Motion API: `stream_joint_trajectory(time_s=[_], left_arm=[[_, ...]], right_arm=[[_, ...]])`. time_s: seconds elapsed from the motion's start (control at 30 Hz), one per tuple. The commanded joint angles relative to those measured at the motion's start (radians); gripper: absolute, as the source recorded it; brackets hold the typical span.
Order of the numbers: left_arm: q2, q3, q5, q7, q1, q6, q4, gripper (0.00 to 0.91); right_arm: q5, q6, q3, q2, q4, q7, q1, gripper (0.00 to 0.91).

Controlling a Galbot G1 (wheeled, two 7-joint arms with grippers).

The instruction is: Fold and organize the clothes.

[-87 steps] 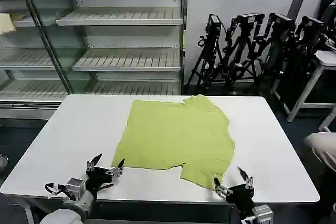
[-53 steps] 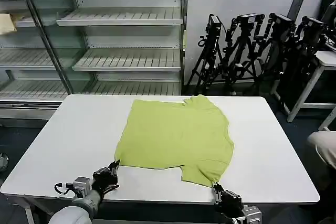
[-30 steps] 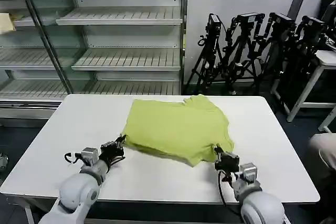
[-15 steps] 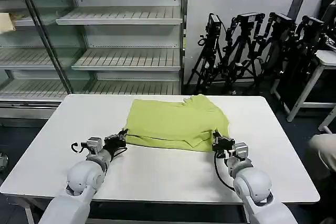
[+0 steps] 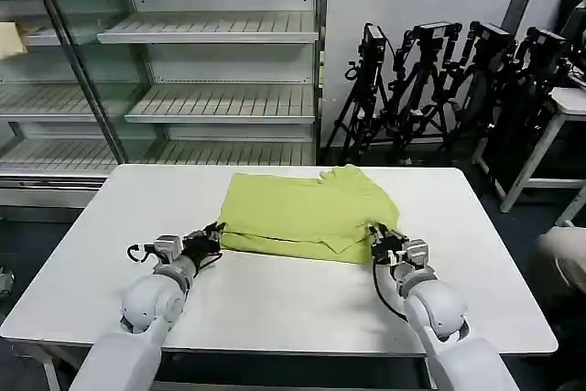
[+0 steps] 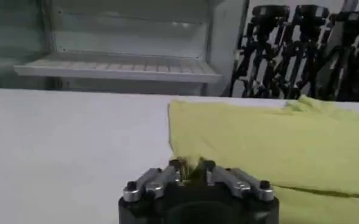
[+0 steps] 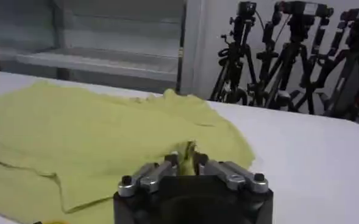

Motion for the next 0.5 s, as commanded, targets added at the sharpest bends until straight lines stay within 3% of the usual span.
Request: stream_joint_trajectory(time_s=[0.03,0.43,0.47,0.5], left_arm=[[0.034,-0.024,-0.044,-0.009,0.105,0.036,-0.165,0.907],[0.038,-0.007,0.021,-0.026,0.118,0.038,-0.089,0.907],[0.042,-0.005,0.021,-0.031,0.115,0.038,-0.082,0.907],[0.043,-0.002,0.021,-0.032,0.113,0.039,-0.077,0.907]], right_arm=[[0.020,-0.020,0.036,-0.046,0.137,0.016,-0.127,0.907],[0.019,-0.022,0.059,-0.055,0.173,0.053,-0.233,0.907],[0.019,-0.022,0.059,-0.058,0.168,0.054,-0.236,0.776],[0.022,-0.022,0.059,-0.059,0.161,0.054,-0.237,0.091]])
